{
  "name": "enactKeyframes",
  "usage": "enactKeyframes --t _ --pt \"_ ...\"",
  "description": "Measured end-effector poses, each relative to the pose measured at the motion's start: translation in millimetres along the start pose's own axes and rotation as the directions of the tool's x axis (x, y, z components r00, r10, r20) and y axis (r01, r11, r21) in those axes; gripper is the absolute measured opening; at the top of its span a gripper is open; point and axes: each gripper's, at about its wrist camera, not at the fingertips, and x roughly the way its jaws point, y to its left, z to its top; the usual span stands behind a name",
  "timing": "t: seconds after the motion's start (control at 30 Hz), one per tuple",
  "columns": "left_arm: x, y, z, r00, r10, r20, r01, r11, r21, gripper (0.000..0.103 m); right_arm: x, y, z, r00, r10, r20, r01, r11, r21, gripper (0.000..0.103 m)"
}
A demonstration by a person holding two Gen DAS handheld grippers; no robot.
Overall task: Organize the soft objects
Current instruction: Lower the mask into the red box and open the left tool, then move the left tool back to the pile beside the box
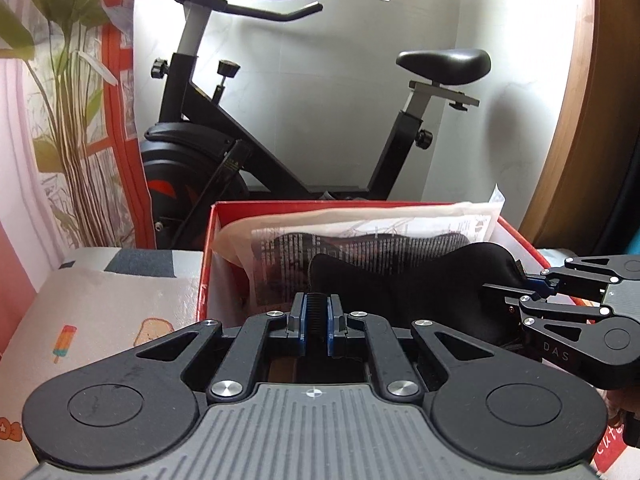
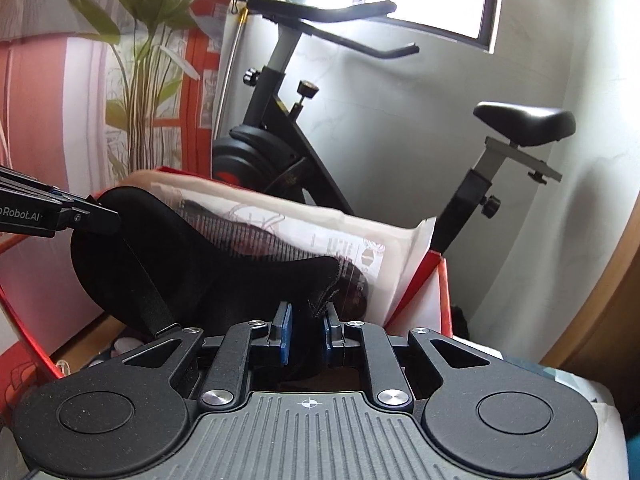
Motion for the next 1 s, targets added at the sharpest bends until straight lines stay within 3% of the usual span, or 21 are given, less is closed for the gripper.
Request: enactKeyframes --t 0.17,0.23,0.3,0.37,0.5,0.63,0.73,0.87,1.0 --pt "9.3 0.6 -2.5 0.999 0.003 -0.046 -0.003 1.0 0.01 0.014 8.5 -11.2 -1.1 0.994 0.031 -0.1 -0.023 0.997 0.075 0.016" --pt "12.1 2.0 -1.9 0.998 0.007 -0.057 -0.007 1.0 -0.002 0.037 10.2 -16.3 -1.0 0.992 0.03 -0.122 -0.016 0.993 0.115 0.018" --pt "11.1 3.2 -0.7 0.999 0.014 -0.051 -0.014 1.0 -0.007 0.05 9.1 -18.4 -1.2 0.991 0.017 -0.131 0.0 0.991 0.131 0.021" --pt "6.7 3.8 1.0 0.999 0.013 -0.037 -0.013 1.0 -0.004 0.056 6.6 -18.8 -1.1 0.99 -0.008 -0.137 0.025 0.992 0.125 0.027" --pt "-7.9 1.9 6.0 0.998 0.063 -0.006 -0.063 0.998 0.015 0.074 -4.0 -21.8 3.1 0.99 -0.042 -0.138 0.058 0.992 0.111 0.03" --pt "-28.3 3.7 12.0 0.998 0.066 0.024 -0.066 0.998 0.003 0.094 -22.9 -29.1 8.1 0.992 -0.054 -0.112 0.07 0.986 0.148 0.059" --pt "-46.9 1.8 15.0 0.996 0.076 0.053 -0.076 0.997 0.01 0.102 -39.6 -33.4 10.4 0.993 -0.061 -0.098 0.078 0.981 0.175 0.071" --pt "-71.4 -1.7 16.7 0.993 0.088 0.075 -0.089 0.996 0.008 0.103 -66.8 -38.5 11.7 0.996 -0.06 -0.061 0.072 0.971 0.228 0.098" --pt "-97.4 -5.4 14.4 0.992 0.088 0.095 -0.09 0.996 0.011 0.103 -99.9 -38.6 13.2 0.999 -0.052 -0.007 0.052 0.965 0.255 0.103"
